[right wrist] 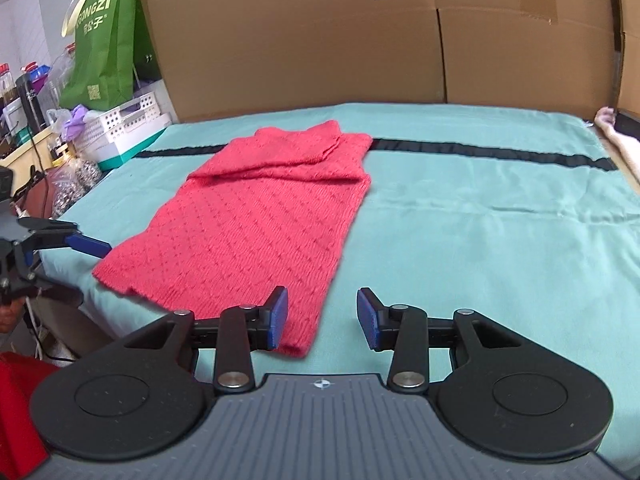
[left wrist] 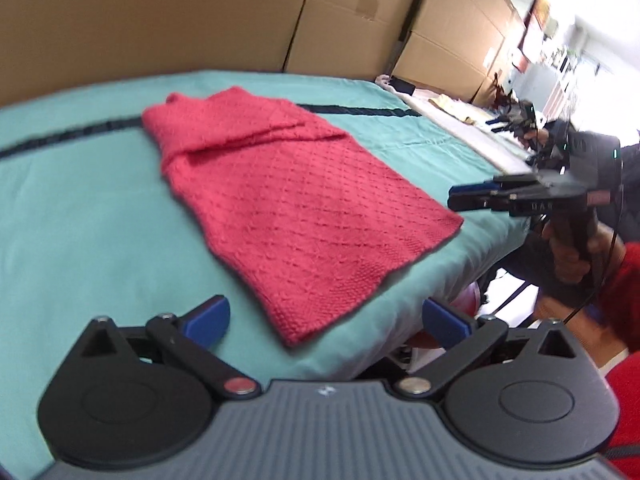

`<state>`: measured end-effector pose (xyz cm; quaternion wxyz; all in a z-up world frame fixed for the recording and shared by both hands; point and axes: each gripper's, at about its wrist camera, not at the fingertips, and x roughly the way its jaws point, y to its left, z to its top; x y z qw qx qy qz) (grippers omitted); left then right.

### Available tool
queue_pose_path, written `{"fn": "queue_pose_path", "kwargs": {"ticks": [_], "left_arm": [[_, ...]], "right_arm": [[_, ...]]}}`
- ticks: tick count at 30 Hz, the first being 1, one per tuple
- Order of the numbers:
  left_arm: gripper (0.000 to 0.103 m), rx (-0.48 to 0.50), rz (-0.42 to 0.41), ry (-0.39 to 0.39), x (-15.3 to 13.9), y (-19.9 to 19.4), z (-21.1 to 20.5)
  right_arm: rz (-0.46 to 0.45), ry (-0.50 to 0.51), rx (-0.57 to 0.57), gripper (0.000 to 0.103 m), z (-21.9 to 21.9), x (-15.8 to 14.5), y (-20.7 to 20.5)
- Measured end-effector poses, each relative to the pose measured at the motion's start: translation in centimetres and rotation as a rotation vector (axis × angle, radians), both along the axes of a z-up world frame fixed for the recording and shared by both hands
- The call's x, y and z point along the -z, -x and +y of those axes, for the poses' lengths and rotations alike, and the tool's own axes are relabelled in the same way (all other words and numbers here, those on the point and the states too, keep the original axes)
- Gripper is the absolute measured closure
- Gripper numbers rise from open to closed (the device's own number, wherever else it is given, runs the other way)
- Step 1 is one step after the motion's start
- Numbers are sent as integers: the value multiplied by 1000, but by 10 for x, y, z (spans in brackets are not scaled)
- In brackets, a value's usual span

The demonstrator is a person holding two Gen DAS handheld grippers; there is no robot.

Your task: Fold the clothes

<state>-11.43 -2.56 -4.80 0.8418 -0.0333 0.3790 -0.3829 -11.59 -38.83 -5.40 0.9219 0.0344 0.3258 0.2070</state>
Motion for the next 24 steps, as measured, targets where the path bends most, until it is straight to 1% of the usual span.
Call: {"fn": "queue_pose_path", "kwargs": {"ticks": [2, 5, 8, 11, 12, 13, 14, 15, 16, 17, 18, 19, 20, 21, 22, 23, 24], "left_arm": [[1, 3, 30, 45, 2, -3, 0], [1, 10, 56, 88, 4, -4, -3], [1, 4, 70, 121, 6, -5, -3], [1, -11, 117, 196, 9, -11, 0], [1, -14, 137, 222, 10, -15, 1], [1, -23, 159, 250, 11, -18, 3], [1, -35, 182, 280, 13, -22, 5], [1, -47, 204, 310, 14, -25, 7], [1, -65, 223, 340, 16, -29, 10], [4, -77, 227, 343, 16, -31, 12], [15, -87, 226, 336, 16, -34, 13], [20, -83, 221, 319, 15, -35, 14], [26, -72, 214, 297, 14, -36, 15], [26, -62, 207, 276, 12, -36, 16], [26, -52, 200, 255, 11, -37, 17], [21, -45, 184, 230, 8, -37, 18], [10, -39, 164, 203, 5, -36, 20]], "right_arm": [[14, -13, -9, 61, 1, 3, 2], [37, -20, -2, 61, 0, 7, 3], [52, -71, -8, 61, -3, 9, 4], [58, -90, -27, 63, 0, 11, 4], [57, -88, -33, 67, 2, 11, 4], [59, -88, -34, 74, 3, 11, 3], [61, -89, -35, 77, 4, 11, 2], [67, -94, -33, 85, 3, 11, 1], [71, -91, -31, 90, 2, 11, 0], [71, -85, -30, 91, 1, 11, 0], [71, -78, -34, 91, 2, 11, 0], [70, -68, -37, 91, 3, 10, 0], [72, -59, -41, 91, 4, 9, 0], [77, -49, -49, 86, 5, 8, 0], [78, -31, -64, 79, 5, 5, -1], [66, -13, -69, 72, 4, 0, -2], [45, -8, -59, 52, 2, -6, -5]]}}
